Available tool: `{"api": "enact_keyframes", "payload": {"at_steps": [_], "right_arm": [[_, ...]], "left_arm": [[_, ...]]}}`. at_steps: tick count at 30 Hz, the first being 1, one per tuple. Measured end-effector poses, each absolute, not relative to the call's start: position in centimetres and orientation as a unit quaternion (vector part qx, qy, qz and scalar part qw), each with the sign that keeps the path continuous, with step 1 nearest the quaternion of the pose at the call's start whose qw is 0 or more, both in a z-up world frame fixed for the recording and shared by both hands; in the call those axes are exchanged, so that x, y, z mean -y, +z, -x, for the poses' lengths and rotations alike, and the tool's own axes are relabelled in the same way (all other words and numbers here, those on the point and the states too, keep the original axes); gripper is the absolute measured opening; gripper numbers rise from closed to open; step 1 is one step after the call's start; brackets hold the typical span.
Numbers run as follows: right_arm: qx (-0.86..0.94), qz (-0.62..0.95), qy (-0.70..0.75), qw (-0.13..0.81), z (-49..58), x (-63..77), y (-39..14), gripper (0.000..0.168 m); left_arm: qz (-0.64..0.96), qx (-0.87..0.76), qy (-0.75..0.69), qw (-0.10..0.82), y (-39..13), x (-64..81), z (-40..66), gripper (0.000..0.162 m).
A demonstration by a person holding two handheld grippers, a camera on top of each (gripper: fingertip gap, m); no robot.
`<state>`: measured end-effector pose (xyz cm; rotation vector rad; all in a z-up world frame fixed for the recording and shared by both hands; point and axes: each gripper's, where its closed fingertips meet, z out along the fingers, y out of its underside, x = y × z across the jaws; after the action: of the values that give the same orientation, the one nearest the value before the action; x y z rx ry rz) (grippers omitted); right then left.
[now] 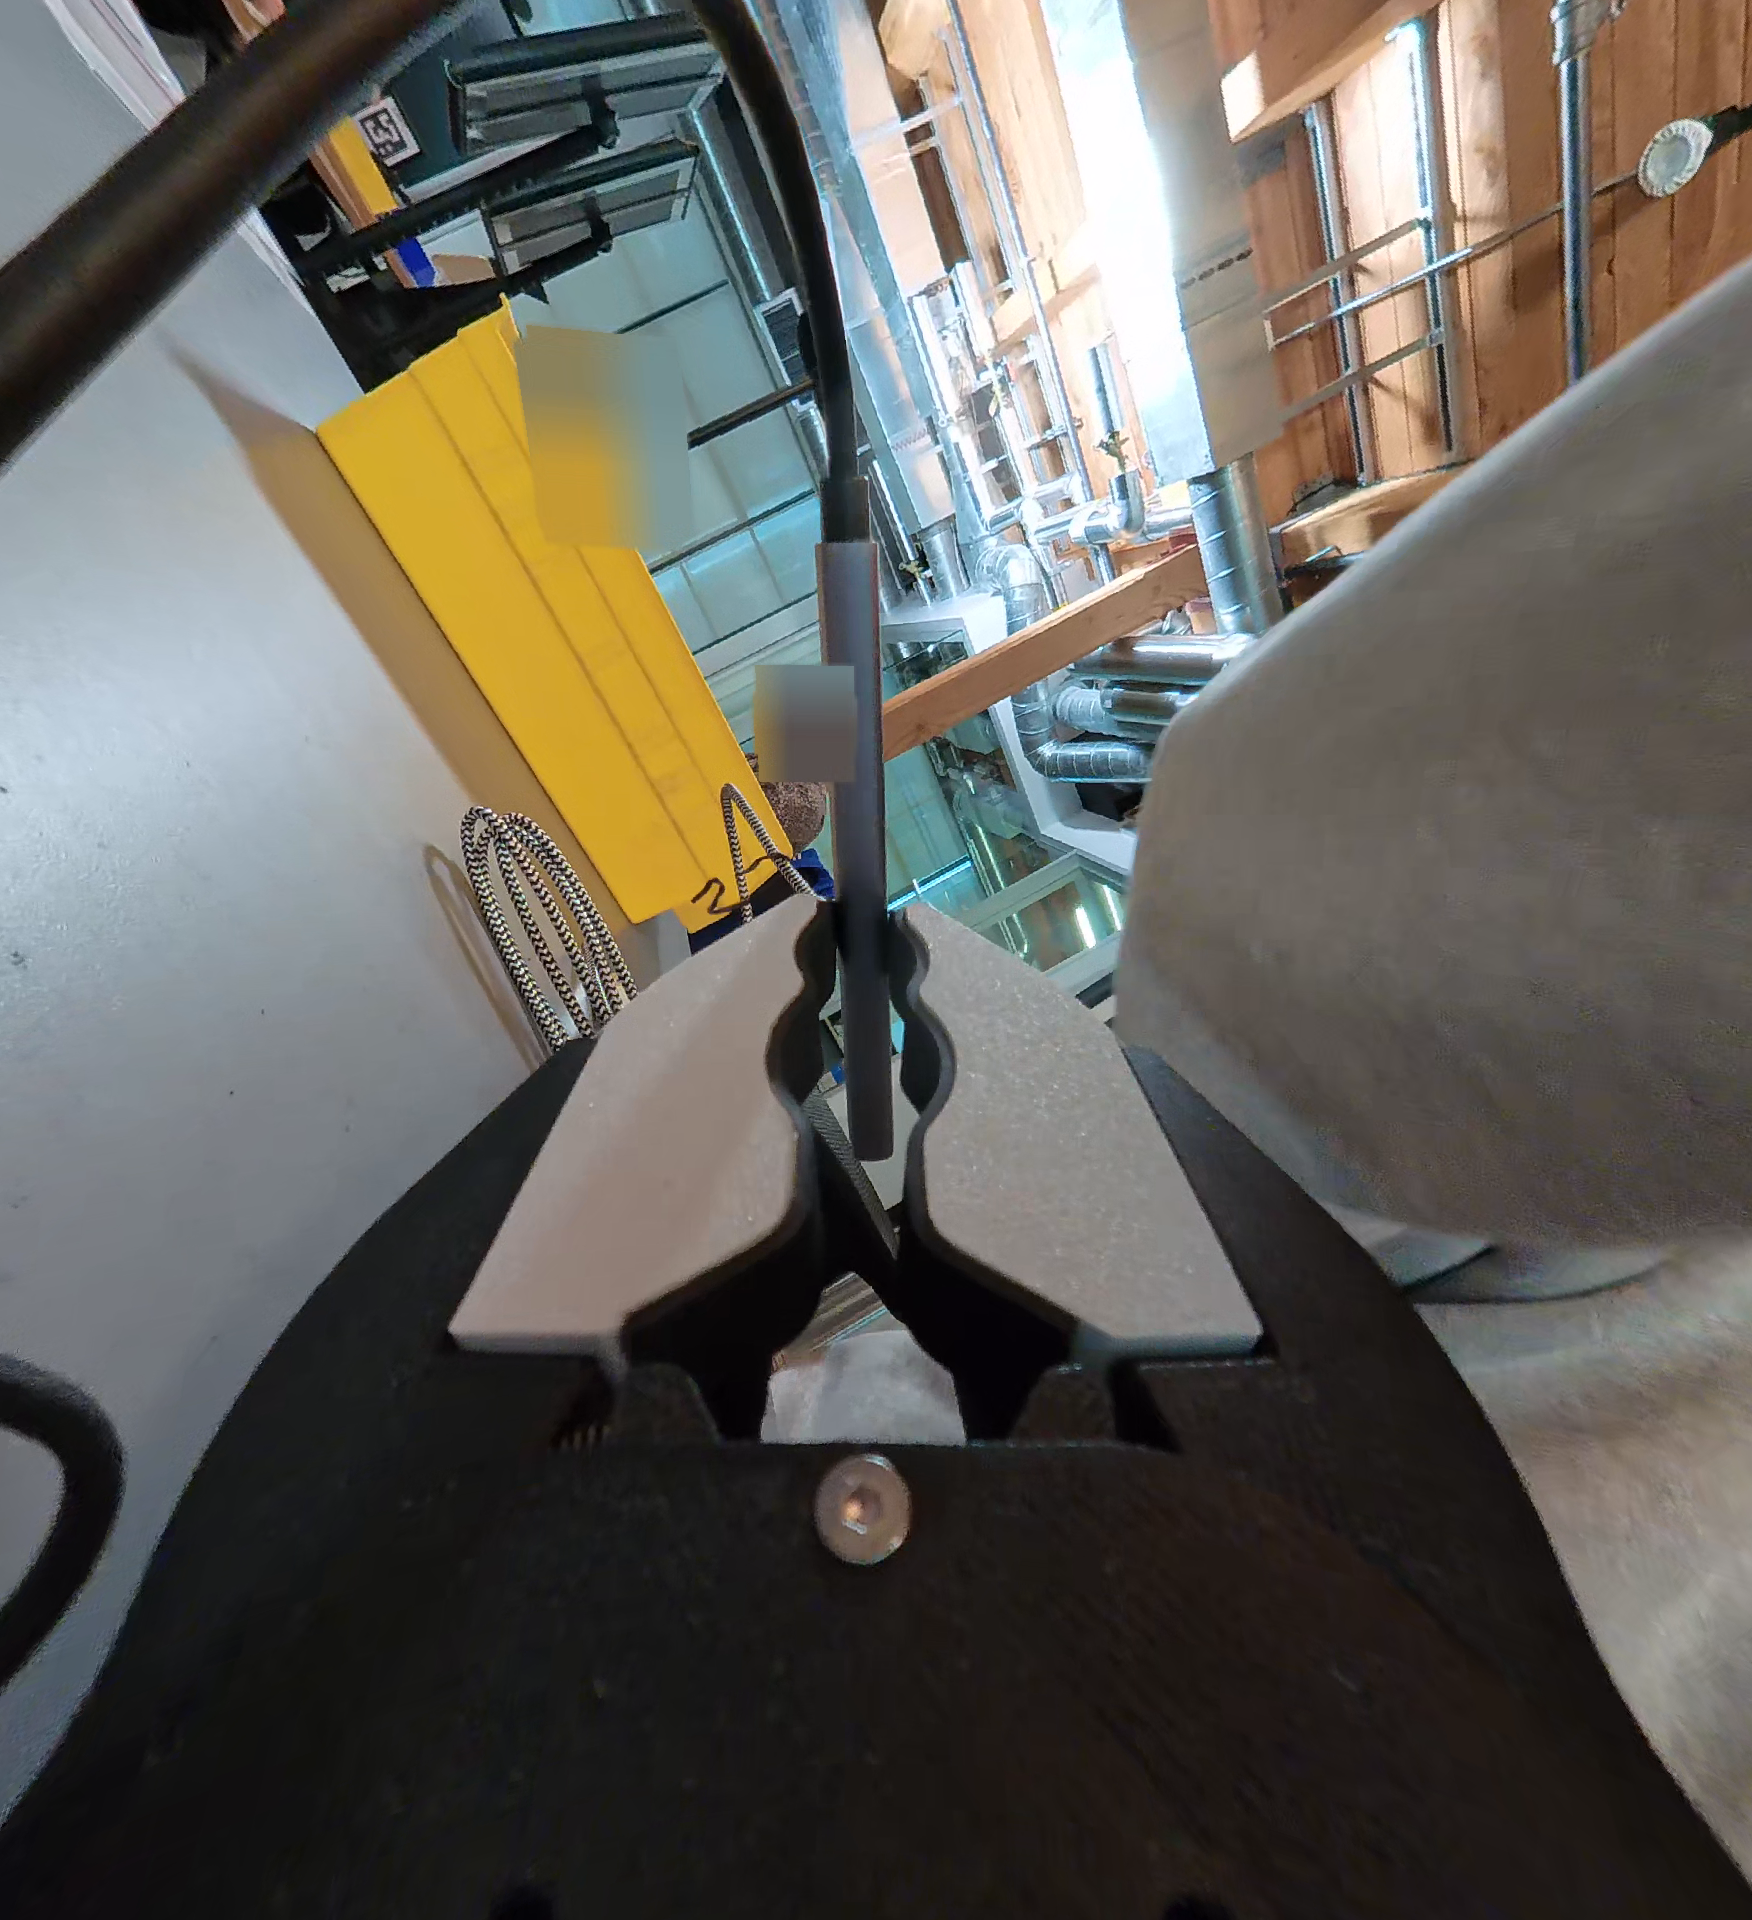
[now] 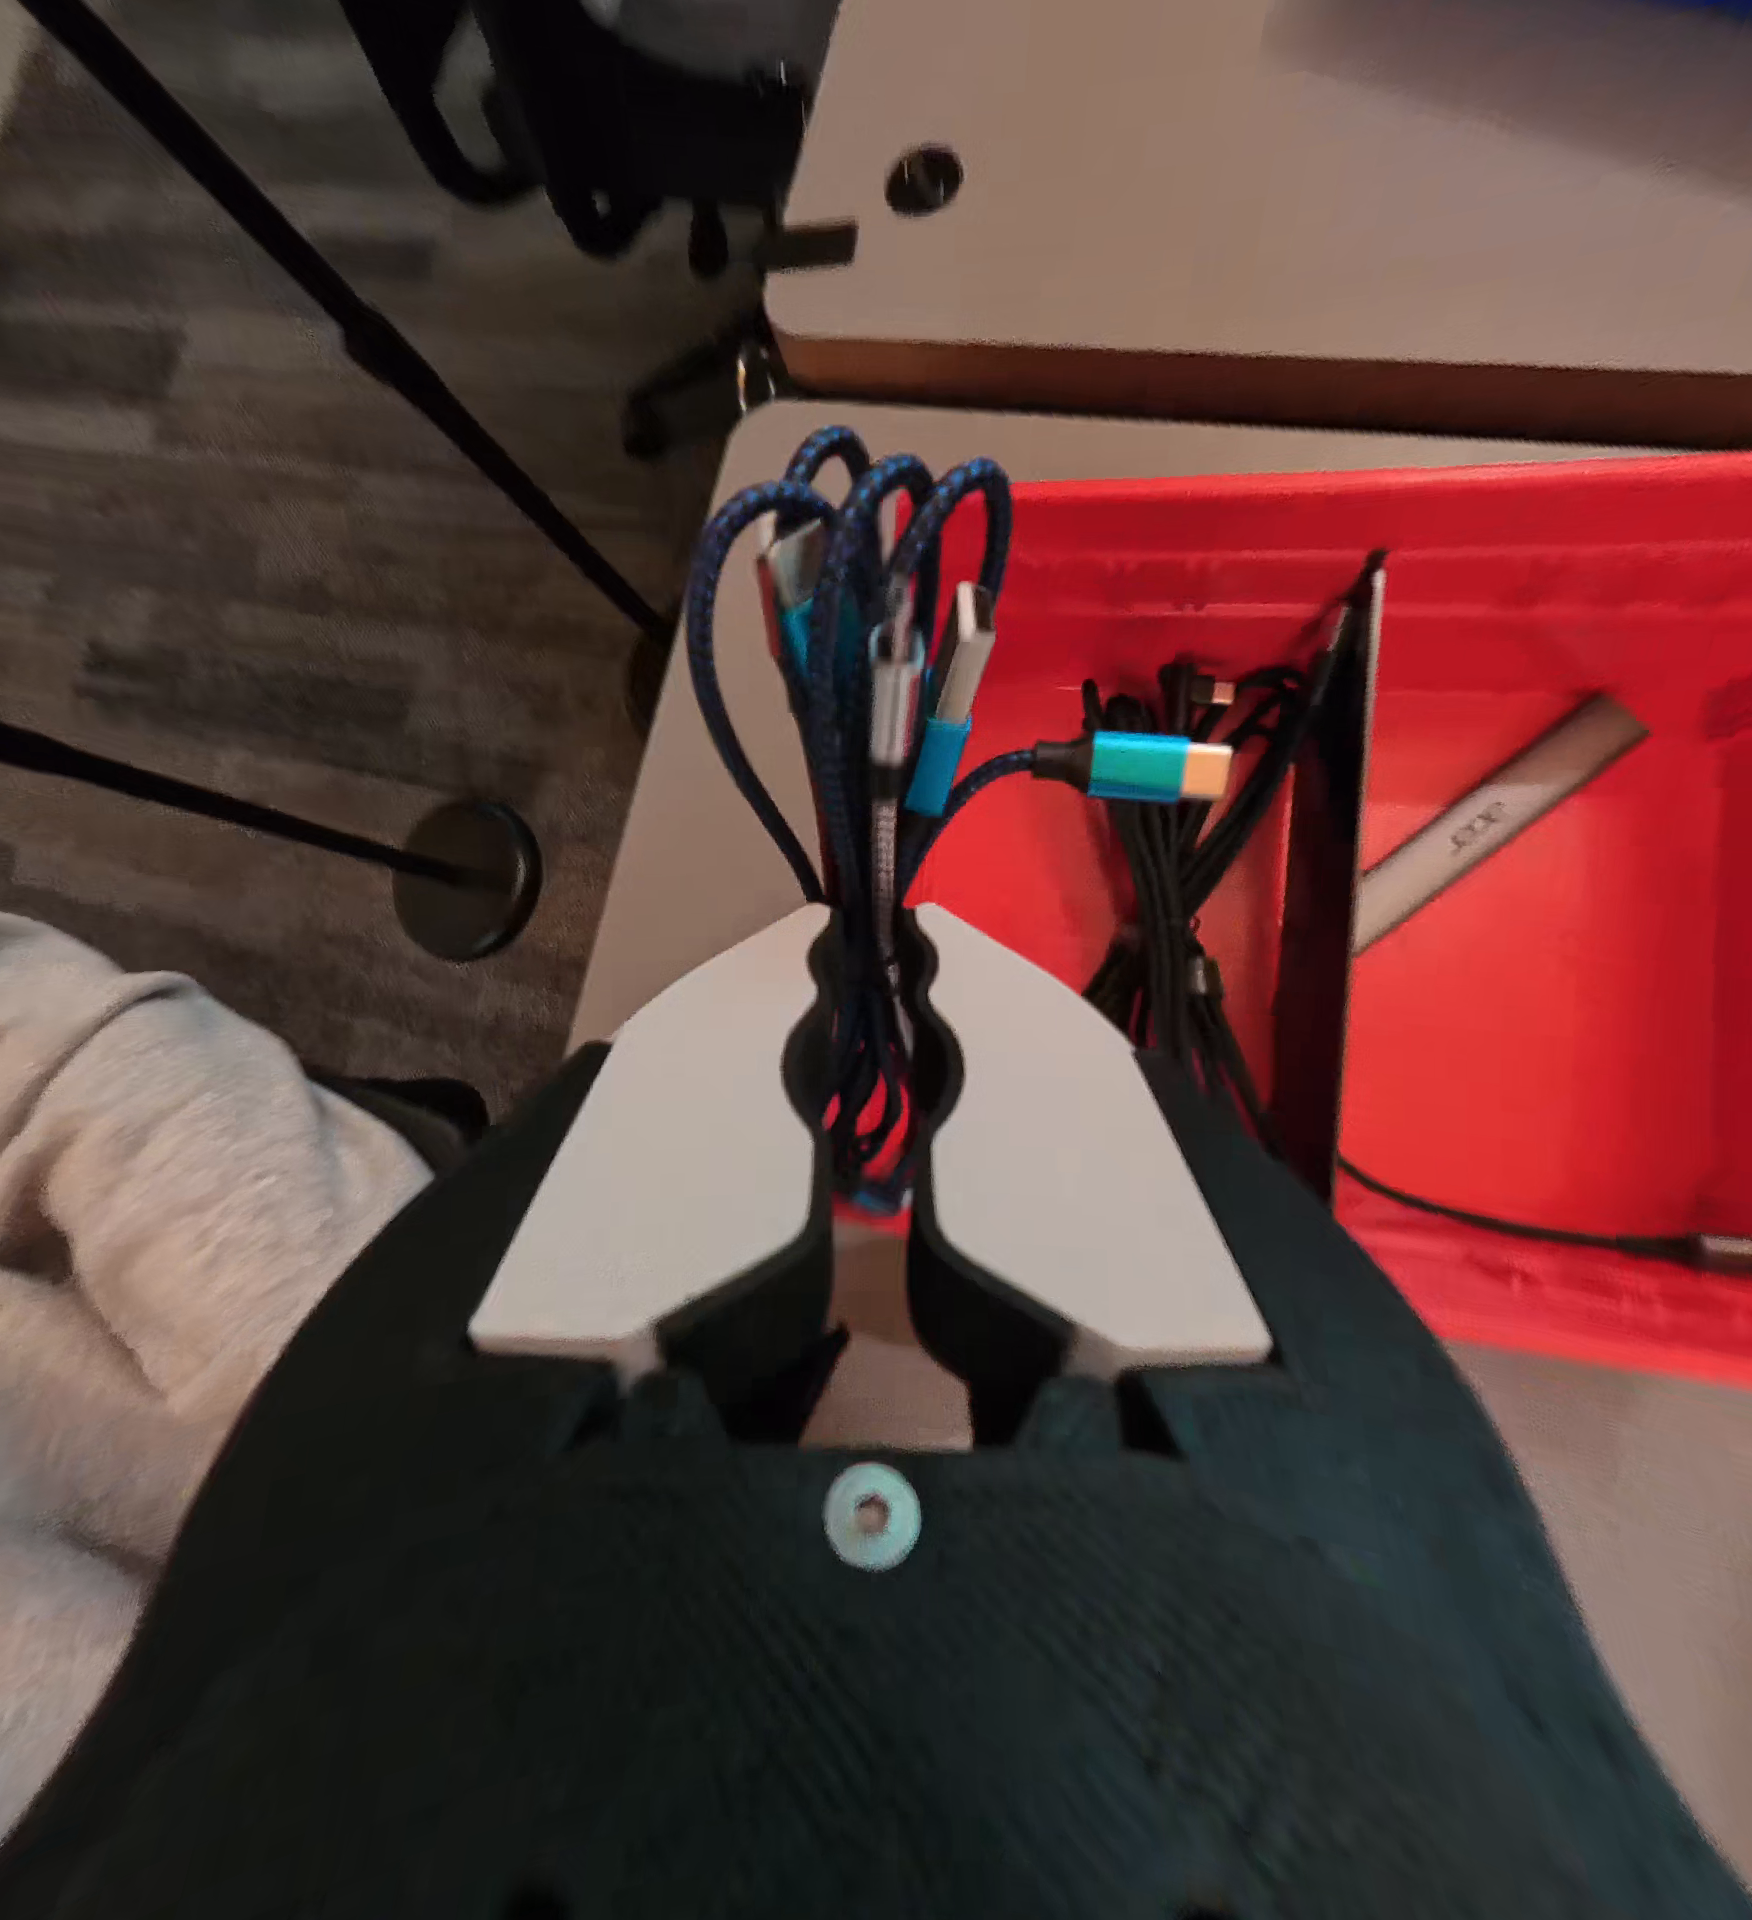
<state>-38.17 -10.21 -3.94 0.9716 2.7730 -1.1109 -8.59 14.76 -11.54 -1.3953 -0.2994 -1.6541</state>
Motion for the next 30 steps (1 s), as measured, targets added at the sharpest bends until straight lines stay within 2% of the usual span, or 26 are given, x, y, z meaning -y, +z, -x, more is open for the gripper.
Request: {"api": "enact_keyframes", "payload": {"at_steps": [5, 10, 19, 30], "right_arm": [[-0.834, -0.341, -0.434, -0.016, 33.1, 4.4, 1.3, 0.01], [-0.781, -0.39, -0.486, -0.029, 27.3, -2.6, 4.0, 0.01], [-0.713, -0.481, -0.504, -0.077, 17.8, -13.3, 3.2, 0.01], [-0.72, -0.518, -0.419, -0.192, 10.2, -19.0, 1.3, 0.01]], "left_arm": [[0.569, 0.122, -0.67, 0.462, -11.6, -14.8, 8.6, 0.007], [0.573, 0.121, -0.665, 0.464, -11.7, -14.8, 8.5, 0.007], [0.574, 0.126, -0.66, 0.468, -11.8, -14.8, 8.6, 0.007], [0.573, 0.128, -0.66, 0.469, -11.8, -14.7, 8.6, 0.007]]}}
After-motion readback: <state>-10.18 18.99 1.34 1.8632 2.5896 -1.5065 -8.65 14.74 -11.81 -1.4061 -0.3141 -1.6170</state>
